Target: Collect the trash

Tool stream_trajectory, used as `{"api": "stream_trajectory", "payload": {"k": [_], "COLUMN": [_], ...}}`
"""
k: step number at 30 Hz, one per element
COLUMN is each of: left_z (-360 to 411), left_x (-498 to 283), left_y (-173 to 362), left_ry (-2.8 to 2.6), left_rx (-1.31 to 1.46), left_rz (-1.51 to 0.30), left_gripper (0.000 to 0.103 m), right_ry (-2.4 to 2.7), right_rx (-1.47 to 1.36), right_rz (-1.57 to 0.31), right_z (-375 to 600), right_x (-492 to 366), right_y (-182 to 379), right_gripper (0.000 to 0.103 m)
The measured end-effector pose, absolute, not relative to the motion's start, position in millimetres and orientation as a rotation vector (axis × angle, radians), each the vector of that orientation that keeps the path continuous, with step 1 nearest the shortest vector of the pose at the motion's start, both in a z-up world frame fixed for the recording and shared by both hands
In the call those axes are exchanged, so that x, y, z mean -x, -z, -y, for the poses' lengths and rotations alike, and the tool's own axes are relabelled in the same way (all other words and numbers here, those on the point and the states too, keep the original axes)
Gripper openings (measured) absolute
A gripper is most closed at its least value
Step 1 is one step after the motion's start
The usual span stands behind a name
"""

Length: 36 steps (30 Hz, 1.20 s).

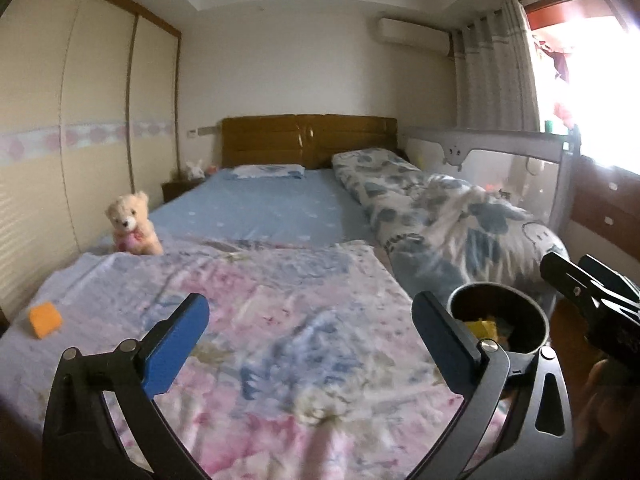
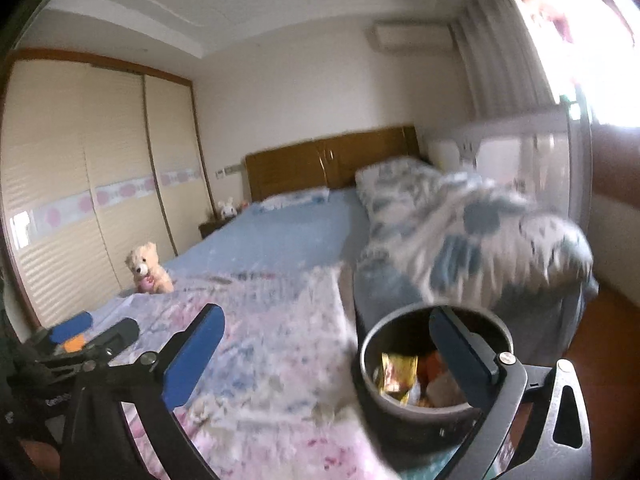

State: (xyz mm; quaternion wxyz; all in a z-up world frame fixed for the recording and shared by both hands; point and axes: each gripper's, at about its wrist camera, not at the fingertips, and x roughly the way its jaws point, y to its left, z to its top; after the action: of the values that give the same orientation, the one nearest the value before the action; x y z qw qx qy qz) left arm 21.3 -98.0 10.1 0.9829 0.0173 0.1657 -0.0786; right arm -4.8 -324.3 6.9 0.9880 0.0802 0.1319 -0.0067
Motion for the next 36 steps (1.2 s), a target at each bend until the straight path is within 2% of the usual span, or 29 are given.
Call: {"api": "stream_trajectory", "payload": {"k": [11,36], "left_z": [95.0,92.2], "left_x": [-26.3,-27.8], "left_y": [9.1,13.6], "left_ry": [0.082,0.08], "left_rx": [-0.087,-0.087], "left_rz": [-0.355,-0.367], "left_gripper": [0.103,0.103], "right_ry": [0.002,-0.024], "right_rx": [-0.175,-0.157], "right_rz": [-0.297,-0.317], "right_z": [314.0,301.7], "right_x": [-16.4,-21.6], "right_y": [22.6,24.2], "right_gripper": [0.103,0.103]}}
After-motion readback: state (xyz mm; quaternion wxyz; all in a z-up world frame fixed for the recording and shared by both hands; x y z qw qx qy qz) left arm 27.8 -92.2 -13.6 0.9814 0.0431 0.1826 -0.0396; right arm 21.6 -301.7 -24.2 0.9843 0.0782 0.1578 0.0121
